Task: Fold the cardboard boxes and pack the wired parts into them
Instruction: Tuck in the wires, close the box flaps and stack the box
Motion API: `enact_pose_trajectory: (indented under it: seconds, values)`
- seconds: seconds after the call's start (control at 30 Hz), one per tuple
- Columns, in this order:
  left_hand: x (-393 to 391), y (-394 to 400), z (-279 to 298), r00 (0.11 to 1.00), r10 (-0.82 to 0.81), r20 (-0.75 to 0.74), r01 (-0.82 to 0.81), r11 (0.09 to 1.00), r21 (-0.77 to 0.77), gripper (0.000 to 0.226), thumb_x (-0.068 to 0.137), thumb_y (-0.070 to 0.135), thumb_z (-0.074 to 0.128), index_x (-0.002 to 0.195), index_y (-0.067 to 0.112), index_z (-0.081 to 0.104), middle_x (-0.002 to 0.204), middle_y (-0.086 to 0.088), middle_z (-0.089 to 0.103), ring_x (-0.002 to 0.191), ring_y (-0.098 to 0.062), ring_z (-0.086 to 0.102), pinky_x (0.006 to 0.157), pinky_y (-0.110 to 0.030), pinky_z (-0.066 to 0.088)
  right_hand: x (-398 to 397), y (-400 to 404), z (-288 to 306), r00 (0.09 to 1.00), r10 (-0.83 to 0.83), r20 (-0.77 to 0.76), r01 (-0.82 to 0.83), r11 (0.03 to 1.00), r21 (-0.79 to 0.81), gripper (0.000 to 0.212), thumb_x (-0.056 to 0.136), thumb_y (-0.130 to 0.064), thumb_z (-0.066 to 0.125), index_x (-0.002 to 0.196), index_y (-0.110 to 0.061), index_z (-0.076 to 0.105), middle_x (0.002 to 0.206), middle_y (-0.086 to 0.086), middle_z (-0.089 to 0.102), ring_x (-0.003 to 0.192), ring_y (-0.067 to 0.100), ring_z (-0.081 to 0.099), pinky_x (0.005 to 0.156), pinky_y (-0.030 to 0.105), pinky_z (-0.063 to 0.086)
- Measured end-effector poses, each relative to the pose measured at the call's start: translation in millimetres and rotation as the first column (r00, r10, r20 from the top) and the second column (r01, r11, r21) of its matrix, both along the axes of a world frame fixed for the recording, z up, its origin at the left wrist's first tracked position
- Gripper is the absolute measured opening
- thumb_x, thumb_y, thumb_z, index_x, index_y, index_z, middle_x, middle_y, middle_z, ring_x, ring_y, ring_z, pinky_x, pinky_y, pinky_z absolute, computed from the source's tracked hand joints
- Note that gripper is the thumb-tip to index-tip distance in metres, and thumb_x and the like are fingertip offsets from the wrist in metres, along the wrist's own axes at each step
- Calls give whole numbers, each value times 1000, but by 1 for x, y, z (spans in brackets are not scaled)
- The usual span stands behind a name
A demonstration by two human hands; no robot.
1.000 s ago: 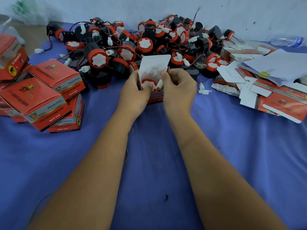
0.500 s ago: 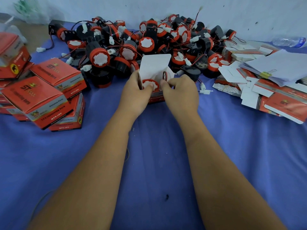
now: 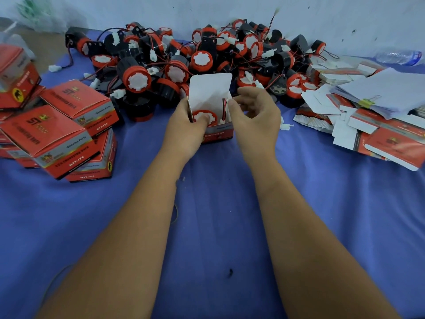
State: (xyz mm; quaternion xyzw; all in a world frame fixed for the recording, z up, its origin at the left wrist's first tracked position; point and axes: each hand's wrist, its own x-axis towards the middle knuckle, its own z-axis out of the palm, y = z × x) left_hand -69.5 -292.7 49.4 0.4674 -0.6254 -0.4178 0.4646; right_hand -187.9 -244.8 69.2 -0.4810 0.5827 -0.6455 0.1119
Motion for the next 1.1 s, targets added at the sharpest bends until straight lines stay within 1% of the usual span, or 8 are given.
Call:
enact_pose_trajectory:
  seconds: [0.13, 0.27, 0.4, 0.5, 0.67, 0.87, 1.0, 1.1]
  values:
    - [2, 0, 2, 1000, -25, -4, 25, 999, 29, 43, 96, 15, 56, 137, 27, 52, 124, 11, 64, 110, -6, 59, 78, -12, 46, -11, 0, 1, 986, 101, 132, -103, 995, 12, 15, 90, -6, 61, 94, -13, 73, 87, -6, 72, 88, 11, 69, 82, 27, 57]
    - [1, 2, 5, 998, -45, -32, 47, 997, 64, 45, 93, 12, 55, 135, 30, 55, 120, 11, 67, 108, -6, 62, 85, -21, 51, -17, -1, -1, 976, 152, 153, -162, 986, 51, 11, 89, -8, 65, 94, -7, 75, 88, 0, 74, 86, 12, 69, 80, 28, 57]
    - [-2, 6, 9, 987, -29, -156, 49, 991, 125, 34, 95, 36, 57, 128, 30, 60, 113, 11, 70, 102, -5, 67, 80, -22, 53, -13, -1, -1, 980, 170, 104, -174, 984, 29, 7, 85, -5, 68, 80, -11, 68, 72, -6, 68, 71, 4, 62, 68, 20, 53]
    - [-6, 9, 9, 987, 6, -159, 10, 995, 100, 45, 89, 51, 66, 127, 28, 58, 114, 14, 68, 103, -2, 65, 85, -23, 54, -12, -1, -1, 980, 172, 102, -175, 984, 17, 8, 83, -1, 65, 79, -7, 65, 70, -6, 64, 66, 1, 59, 64, 16, 49]
    - [-10, 9, 9, 995, 28, -93, -19, 995, 95, 55, 82, 47, 75, 129, 26, 55, 119, 12, 65, 109, -7, 62, 96, -35, 54, -13, -4, 0, 977, 153, 151, -159, 987, 25, 9, 85, -5, 57, 84, 0, 65, 84, 11, 63, 78, 16, 55, 77, 35, 51]
    - [-11, 9, 7, 998, 12, -67, -6, 996, 91, 51, 83, 44, 70, 130, 30, 56, 116, 14, 67, 107, -6, 64, 94, -36, 55, -12, -3, 1, 972, 151, 179, -162, 985, 52, 34, 84, 6, 53, 99, -18, 72, 98, -2, 66, 87, 4, 59, 81, 19, 53]
    - [-10, 8, 6, 998, 5, -68, 1, 996, 94, 44, 83, 39, 64, 126, 32, 59, 110, 16, 69, 102, -4, 65, 89, -32, 56, -17, -3, 1, 950, 199, 241, -218, 974, 55, 30, 90, 3, 52, 101, -16, 72, 93, -1, 69, 85, 2, 64, 77, 17, 53]
    - [-9, 6, 5, 996, 0, -89, 7, 997, 83, 37, 88, 32, 62, 125, 31, 61, 107, 15, 70, 98, -2, 65, 81, -25, 55, -19, -5, -4, 972, 166, 167, -183, 979, 88, 17, 93, -4, 61, 100, -16, 70, 90, -6, 69, 82, 4, 64, 75, 16, 52]
